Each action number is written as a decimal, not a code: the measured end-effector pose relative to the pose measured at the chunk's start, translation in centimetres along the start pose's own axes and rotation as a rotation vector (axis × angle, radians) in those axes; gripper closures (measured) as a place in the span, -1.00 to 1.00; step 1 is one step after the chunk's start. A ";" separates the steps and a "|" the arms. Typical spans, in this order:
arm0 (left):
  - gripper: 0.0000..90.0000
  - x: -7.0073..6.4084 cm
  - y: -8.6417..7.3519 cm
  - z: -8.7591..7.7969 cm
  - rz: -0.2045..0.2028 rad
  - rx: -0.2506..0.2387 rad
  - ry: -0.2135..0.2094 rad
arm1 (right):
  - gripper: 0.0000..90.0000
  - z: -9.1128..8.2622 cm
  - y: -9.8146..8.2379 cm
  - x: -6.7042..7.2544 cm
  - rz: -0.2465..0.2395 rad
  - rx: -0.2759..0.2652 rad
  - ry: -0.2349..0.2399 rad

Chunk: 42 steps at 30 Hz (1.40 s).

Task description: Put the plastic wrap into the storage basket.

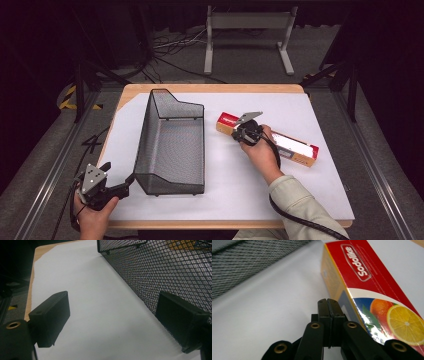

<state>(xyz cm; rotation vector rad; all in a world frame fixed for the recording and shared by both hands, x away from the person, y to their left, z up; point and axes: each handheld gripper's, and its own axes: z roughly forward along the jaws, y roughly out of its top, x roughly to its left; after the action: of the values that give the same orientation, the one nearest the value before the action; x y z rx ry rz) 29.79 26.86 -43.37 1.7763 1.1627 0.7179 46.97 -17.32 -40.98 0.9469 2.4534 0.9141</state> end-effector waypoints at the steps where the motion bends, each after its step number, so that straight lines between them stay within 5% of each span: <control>1: -0.71 0.0 0.0 0.0 0.001 0.001 -0.001 | 1.00 -0.4 0.0 0.0 -0.004 -0.008 0.016; 8: -0.71 -0.1 0.1 0.0 0.002 0.003 0.000 | 1.00 -3.4 -0.1 -0.6 -0.027 -0.052 0.048; 15: -0.71 -0.1 0.1 0.2 0.005 0.003 -0.003 | 1.00 -6.9 -1.2 -3.6 0.013 -0.064 0.059; 28: -0.71 -0.3 0.5 1.0 0.014 0.011 -0.005 | 1.00 -11.1 -4.7 -8.6 0.089 -0.066 -0.021; 42: -0.71 -0.1 0.4 1.0 -0.006 0.013 0.000 | 1.00 -13.3 -8.3 -13.2 0.152 -0.039 -0.059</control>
<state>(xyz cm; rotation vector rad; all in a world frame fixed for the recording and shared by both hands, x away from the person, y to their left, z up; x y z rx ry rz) 30.71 26.35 -43.50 1.7831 1.1752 0.7085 45.57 -37.05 -35.71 1.1421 2.3315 0.9655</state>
